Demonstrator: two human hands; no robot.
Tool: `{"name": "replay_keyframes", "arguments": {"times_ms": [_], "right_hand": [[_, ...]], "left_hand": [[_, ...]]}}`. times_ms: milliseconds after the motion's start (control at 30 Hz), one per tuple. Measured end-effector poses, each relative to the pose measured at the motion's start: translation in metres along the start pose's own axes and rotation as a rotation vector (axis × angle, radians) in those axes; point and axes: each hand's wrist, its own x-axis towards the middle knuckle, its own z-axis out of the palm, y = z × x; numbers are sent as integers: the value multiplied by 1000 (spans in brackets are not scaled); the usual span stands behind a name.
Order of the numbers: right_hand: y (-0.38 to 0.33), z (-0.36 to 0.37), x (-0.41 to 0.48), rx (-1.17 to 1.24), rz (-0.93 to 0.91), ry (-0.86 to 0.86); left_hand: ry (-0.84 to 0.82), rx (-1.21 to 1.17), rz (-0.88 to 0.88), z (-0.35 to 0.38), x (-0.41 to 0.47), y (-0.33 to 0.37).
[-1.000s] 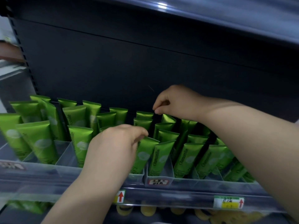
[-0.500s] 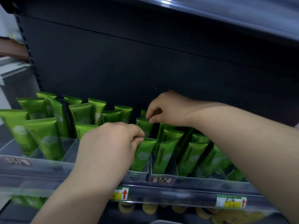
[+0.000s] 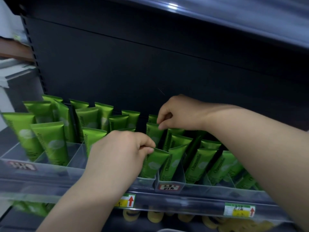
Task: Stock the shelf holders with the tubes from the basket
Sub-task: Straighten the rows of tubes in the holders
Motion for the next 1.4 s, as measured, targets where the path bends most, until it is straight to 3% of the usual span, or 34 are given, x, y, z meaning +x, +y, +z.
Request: {"name": "replay_keyframes", "arguments": {"times_ms": [567,800,1100,1400], "right_hand": [[12,-3,-4,32,35,94],[10,-3,-1,56,37,133],[-8,-5,8,77,-32,185],[-27,4,30,56,-89,227]], "left_hand": [[10,86,35,-10,-1,2],[122,28,40,-15,-2,-4],[338,141,76,-23,1,-28],[236,241,142,-9,9,-41]]}}
